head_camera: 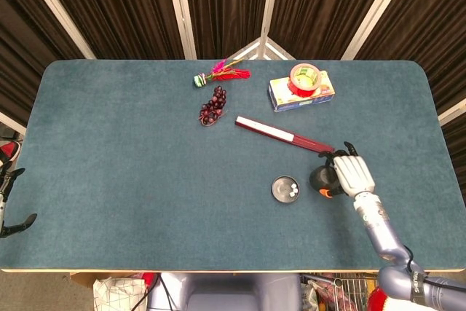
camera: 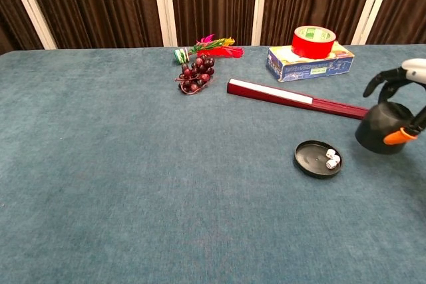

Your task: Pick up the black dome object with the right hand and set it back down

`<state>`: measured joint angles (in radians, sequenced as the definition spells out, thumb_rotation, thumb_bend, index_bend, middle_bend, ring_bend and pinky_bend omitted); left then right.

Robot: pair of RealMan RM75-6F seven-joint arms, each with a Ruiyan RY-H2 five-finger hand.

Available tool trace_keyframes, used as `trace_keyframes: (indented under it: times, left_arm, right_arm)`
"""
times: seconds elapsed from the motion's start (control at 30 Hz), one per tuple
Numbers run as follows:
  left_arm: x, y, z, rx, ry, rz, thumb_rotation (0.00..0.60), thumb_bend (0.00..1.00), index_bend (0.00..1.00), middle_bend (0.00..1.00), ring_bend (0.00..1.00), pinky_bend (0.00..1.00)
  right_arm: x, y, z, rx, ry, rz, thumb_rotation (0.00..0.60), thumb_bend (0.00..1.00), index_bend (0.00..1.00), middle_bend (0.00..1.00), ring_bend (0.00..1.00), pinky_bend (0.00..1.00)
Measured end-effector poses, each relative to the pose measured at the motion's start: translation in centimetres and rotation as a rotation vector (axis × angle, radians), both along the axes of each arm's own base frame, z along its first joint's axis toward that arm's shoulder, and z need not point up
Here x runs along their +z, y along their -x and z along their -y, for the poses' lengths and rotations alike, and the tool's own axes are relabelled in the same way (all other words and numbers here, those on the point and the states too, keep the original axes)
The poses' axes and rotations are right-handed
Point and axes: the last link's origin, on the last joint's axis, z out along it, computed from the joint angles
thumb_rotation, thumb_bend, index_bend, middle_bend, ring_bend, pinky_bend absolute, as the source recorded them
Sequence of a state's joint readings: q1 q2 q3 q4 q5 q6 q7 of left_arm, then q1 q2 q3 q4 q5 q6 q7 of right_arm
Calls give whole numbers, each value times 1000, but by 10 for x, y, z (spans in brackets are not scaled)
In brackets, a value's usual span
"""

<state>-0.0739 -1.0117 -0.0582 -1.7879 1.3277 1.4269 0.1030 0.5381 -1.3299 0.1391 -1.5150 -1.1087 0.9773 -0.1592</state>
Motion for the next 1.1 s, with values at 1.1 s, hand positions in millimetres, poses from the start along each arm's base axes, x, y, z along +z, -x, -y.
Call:
trace_keyframes:
  times: [1.1]
  left_arm:
    - [0,1,1,-9,22,17,600,311,138,0,0,88]
  right_arm:
    - [110,29,-138,50,343,-119,600,42,0,0,71,0]
